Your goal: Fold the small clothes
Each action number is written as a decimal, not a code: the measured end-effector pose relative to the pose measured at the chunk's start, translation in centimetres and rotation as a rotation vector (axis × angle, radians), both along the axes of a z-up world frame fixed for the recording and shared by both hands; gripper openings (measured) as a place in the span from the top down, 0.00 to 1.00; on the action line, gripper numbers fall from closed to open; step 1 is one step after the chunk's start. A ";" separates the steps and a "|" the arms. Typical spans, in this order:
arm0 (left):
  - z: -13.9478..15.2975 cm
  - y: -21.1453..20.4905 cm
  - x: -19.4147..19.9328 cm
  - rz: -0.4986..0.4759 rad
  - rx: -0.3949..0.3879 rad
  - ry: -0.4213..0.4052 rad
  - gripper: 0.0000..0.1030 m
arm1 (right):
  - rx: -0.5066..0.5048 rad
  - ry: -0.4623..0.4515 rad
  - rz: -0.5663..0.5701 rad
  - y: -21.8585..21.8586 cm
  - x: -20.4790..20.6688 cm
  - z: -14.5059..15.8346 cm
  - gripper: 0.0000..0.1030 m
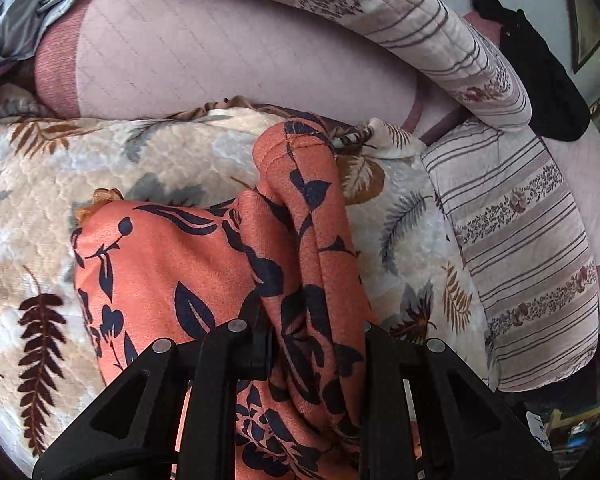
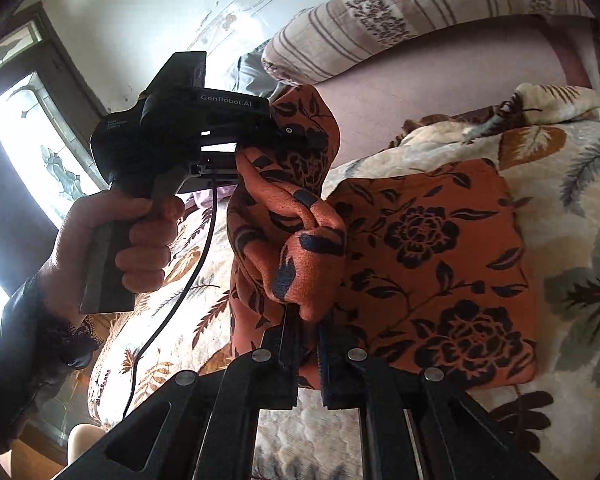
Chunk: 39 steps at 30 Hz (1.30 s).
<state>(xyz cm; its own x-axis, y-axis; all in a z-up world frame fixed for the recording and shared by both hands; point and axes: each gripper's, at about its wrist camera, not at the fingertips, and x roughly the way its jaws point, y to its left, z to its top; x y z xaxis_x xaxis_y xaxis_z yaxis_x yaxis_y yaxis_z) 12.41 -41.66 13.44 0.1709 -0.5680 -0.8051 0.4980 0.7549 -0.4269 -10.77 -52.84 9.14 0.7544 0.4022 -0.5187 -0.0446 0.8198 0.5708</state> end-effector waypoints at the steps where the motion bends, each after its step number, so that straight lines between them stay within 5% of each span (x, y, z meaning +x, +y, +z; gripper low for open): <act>1: -0.4 -1.2 -0.1 -0.007 0.010 0.001 0.84 | 0.002 0.004 -0.012 -0.8 -0.4 -0.2 0.94; 14: -7.4 -11.6 -1.5 -0.105 0.229 -0.013 0.78 | 0.061 0.136 -0.162 -6.9 -3.2 -5.0 0.94; 19: -5.8 -9.8 -1.1 -0.125 0.114 0.031 0.68 | 0.042 0.221 -0.178 -6.8 -2.9 -6.2 0.90; 21: -4.3 -8.1 -1.2 -0.138 0.070 0.027 0.68 | -0.009 0.244 -0.199 -6.8 -3.2 -5.7 0.59; 23: -3.1 -6.4 -1.6 -0.149 0.029 0.018 0.64 | -0.082 0.231 -0.225 -6.7 -3.9 -4.5 0.54; 25: -2.7 -5.1 -1.5 -0.156 -0.002 0.056 0.53 | -0.147 0.185 -0.238 -6.7 -4.7 -2.7 0.54; 29: -2.1 -3.7 -1.3 -0.140 -0.069 0.092 0.51 | -0.190 0.084 -0.218 -6.3 -5.1 0.3 0.54; 34: -1.8 -5.7 -1.9 -0.160 -0.008 0.077 0.51 | -0.205 -0.004 -0.092 -4.4 -3.9 2.7 0.54; 39: -2.0 -2.9 -4.2 -0.180 0.085 -0.018 0.51 | -0.263 0.112 -0.008 -3.9 0.1 0.5 0.60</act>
